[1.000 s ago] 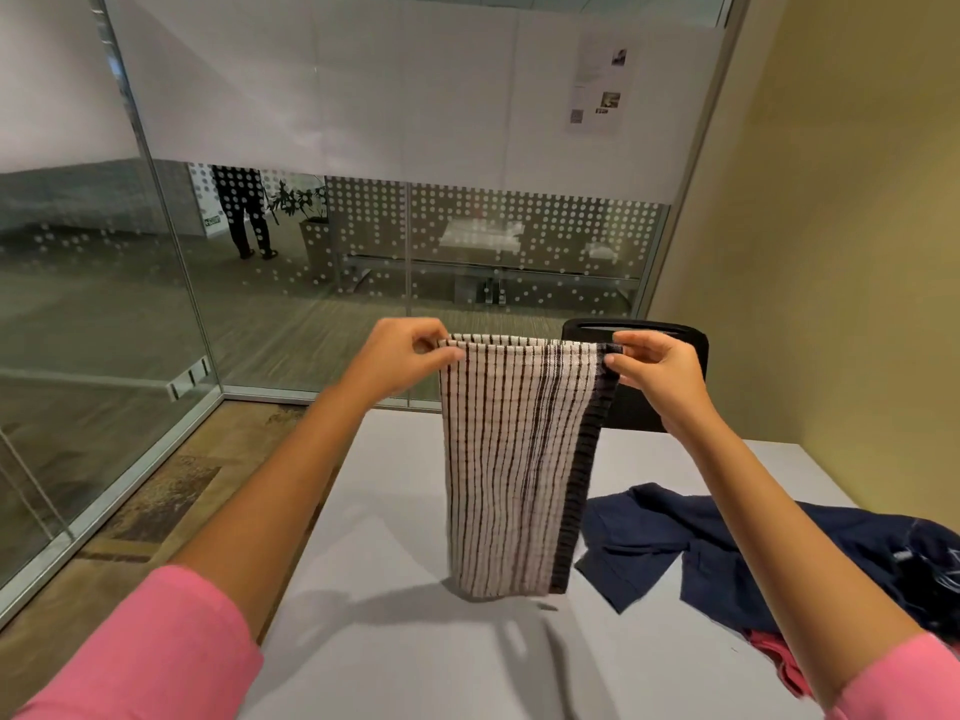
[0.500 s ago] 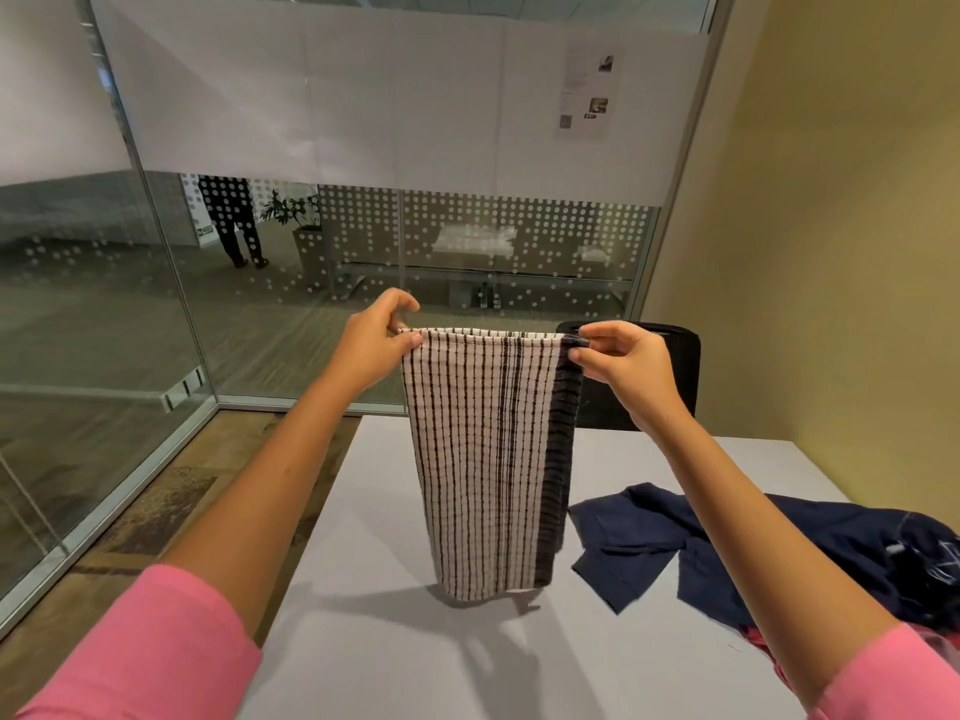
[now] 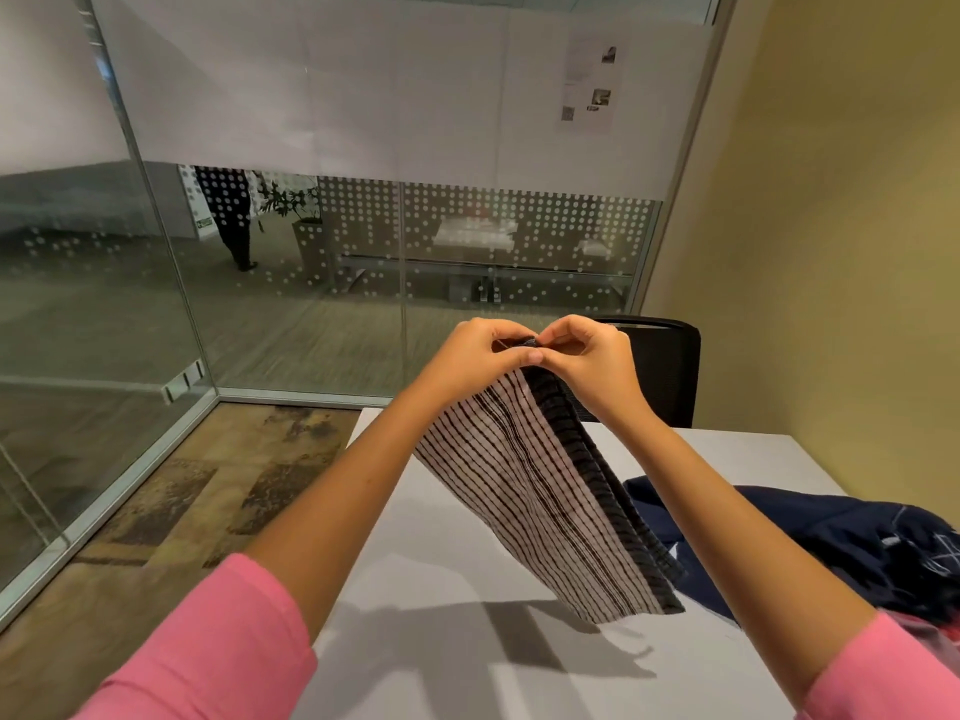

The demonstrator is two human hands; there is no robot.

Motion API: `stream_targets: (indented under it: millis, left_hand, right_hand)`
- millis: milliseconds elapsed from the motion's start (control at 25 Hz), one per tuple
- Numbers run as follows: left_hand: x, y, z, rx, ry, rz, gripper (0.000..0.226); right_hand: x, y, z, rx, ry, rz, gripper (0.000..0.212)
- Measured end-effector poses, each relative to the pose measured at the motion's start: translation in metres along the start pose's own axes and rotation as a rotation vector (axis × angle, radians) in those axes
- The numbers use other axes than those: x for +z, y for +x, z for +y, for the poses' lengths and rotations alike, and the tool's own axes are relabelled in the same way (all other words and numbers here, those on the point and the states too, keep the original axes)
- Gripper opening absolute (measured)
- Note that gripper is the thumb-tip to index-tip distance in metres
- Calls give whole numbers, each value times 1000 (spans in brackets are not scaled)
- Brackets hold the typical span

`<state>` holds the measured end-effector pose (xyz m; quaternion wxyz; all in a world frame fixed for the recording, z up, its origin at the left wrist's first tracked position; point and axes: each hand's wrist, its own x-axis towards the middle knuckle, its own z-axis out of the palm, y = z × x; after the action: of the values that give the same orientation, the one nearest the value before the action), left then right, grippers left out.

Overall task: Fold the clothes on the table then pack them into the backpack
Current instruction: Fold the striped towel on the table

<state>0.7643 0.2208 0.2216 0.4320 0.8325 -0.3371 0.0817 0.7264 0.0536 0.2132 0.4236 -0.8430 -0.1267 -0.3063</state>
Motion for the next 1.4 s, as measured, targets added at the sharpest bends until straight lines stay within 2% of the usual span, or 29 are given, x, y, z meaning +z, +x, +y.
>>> stream_targets:
  millis: [160, 360, 520, 920, 1040, 1200, 1320, 1400]
  left_hand:
    - [7, 1, 3, 38, -17, 29, 19]
    - [5, 4, 4, 6, -9, 41, 13]
    - [-5, 7, 4, 2, 4, 110, 15]
    - [-66, 10, -7, -68, -190, 486, 9]
    - [-76, 10, -15, -110, -248, 577, 7]
    - [-78, 11, -29, -157, -248, 648, 9]
    - [-77, 13, -36, -170, -227, 672, 13]
    - [-77, 15, -37, -167, -224, 679, 13]
  right_hand:
    - [-6, -10, 5, -17, -35, 42, 19]
    - [2, -35, 17, 120, 163, 5, 15]
    - [21, -53, 26, 201, 209, 3, 19]
    - [40, -64, 68, 245, -132, -78, 15]
    - [39, -72, 77, 276, -185, -102, 6]
    - [41, -76, 81, 172, -256, -147, 3]
    - [42, -74, 87, 59, -307, -218, 12]
    - [43, -74, 93, 60, -331, -247, 13]
